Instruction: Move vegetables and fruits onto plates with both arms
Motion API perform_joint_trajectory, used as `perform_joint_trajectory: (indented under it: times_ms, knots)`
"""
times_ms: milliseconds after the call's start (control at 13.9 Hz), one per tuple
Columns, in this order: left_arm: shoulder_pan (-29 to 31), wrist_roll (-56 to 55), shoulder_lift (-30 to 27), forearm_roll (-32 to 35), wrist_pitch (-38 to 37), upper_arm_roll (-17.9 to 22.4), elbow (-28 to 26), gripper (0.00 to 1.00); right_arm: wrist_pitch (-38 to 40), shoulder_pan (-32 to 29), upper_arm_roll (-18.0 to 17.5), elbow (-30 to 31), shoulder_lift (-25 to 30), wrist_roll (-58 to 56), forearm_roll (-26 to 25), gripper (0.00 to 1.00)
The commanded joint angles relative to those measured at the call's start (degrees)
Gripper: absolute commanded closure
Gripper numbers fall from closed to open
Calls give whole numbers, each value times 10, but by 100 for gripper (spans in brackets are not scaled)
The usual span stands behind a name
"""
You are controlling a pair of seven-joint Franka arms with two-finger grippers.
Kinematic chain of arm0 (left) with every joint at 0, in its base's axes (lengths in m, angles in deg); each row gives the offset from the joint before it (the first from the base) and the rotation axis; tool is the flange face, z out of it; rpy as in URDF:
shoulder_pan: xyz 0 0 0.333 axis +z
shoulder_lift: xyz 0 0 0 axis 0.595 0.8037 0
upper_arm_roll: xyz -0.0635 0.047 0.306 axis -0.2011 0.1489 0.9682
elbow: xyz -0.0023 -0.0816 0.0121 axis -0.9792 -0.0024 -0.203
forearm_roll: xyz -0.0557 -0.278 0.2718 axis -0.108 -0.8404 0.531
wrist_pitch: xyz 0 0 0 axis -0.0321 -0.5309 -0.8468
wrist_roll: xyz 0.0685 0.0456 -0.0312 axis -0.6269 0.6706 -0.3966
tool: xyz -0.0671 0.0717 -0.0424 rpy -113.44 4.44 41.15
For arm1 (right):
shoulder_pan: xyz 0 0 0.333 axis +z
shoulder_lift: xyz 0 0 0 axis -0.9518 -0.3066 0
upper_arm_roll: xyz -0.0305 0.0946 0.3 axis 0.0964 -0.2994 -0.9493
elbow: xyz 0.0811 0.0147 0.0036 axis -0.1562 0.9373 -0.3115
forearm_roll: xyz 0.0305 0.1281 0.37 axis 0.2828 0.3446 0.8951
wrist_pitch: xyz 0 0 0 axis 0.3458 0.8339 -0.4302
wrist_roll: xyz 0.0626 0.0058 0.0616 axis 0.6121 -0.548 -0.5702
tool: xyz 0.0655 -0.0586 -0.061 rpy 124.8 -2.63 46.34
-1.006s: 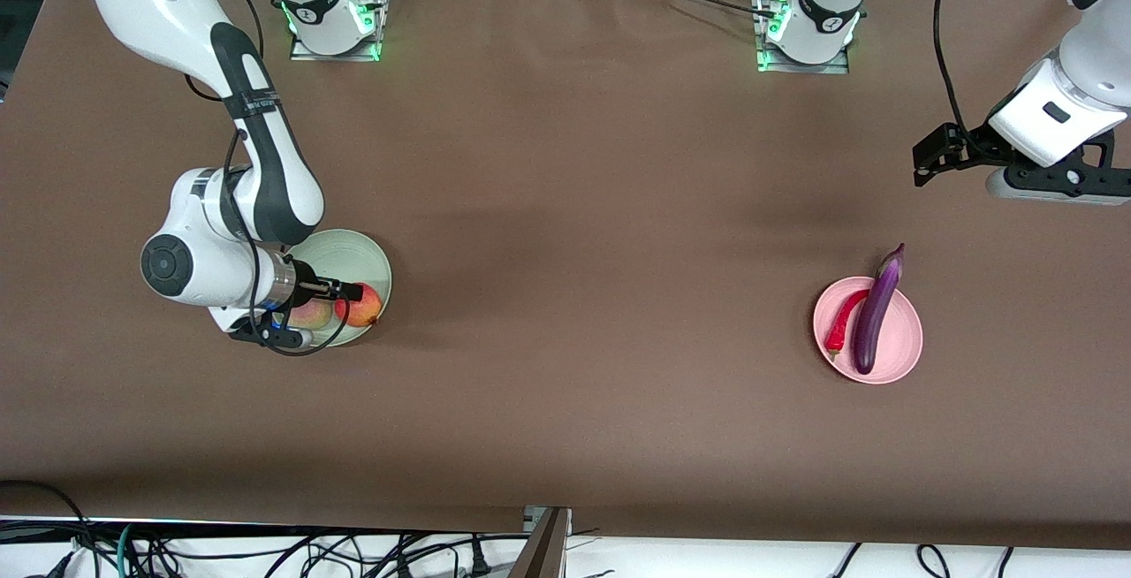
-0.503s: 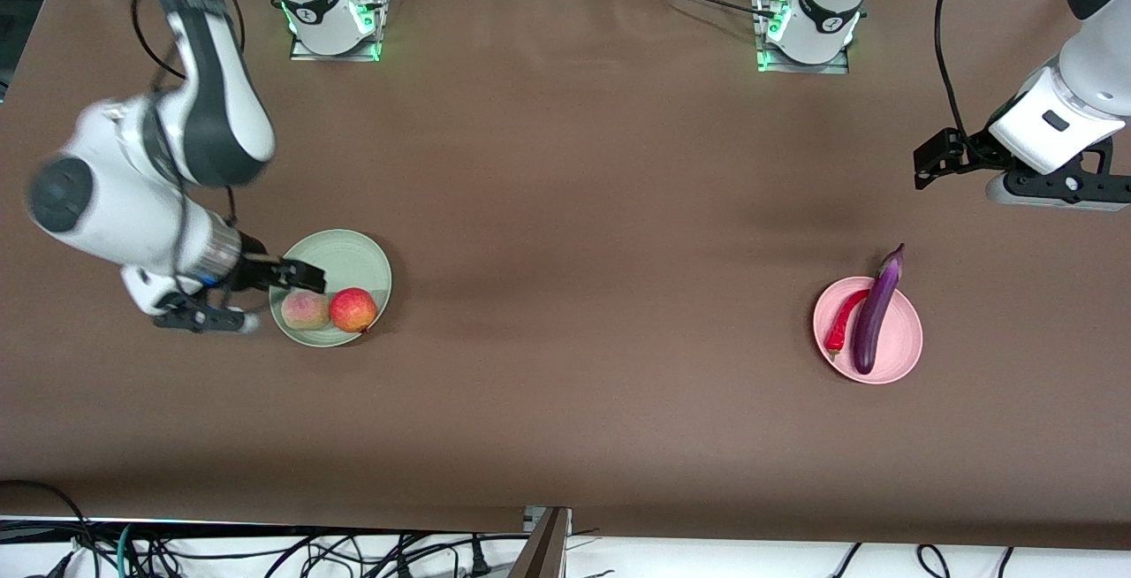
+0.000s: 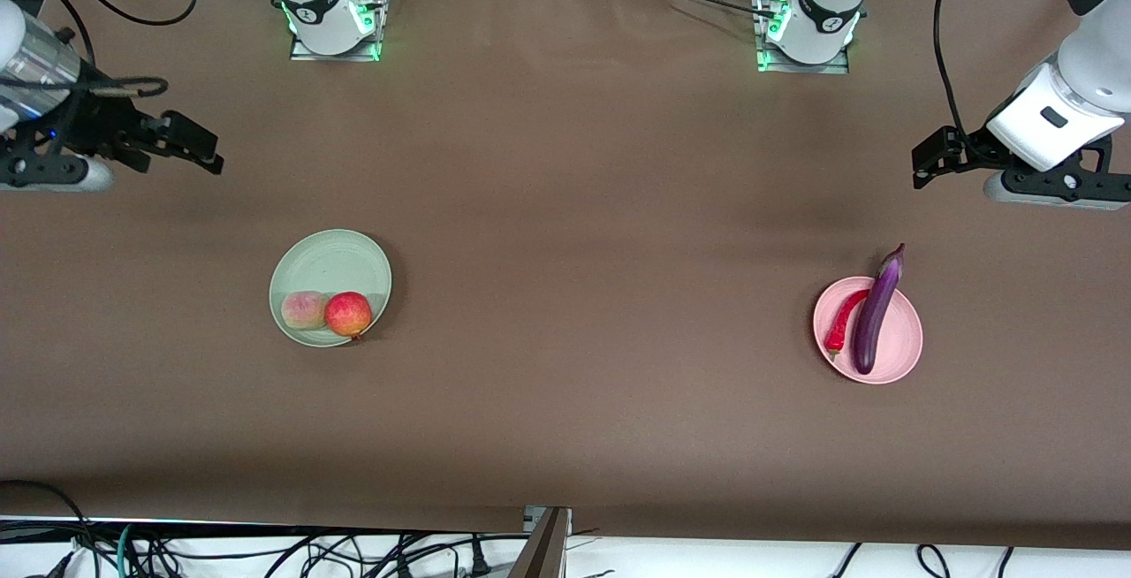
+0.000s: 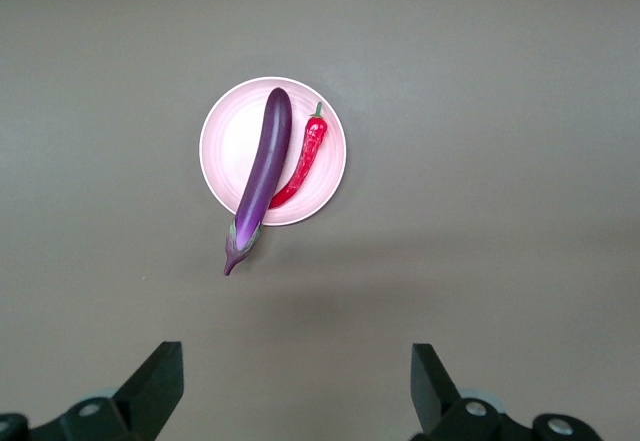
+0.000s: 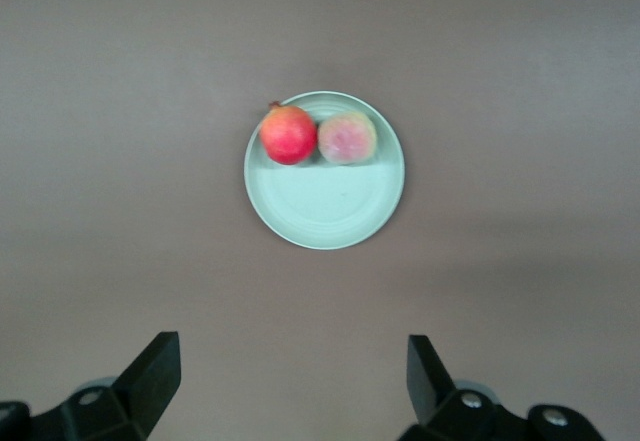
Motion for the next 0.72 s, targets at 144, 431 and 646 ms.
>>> perform_joint_trajectory:
  times_ms: [144,431,646]
  knots:
    - [-5,8,5,8,-6,0,25,0,-5,-1,-2,9,1,-28,-18,0]
    - [-5,8,6,8,-8,0,25,0,-4,-2,-2,3,-3,-28,-18,0]
    - [-3,10,6,8,-15,0,25,0,-4,-2,-2,2,-3,-27,-19,0]
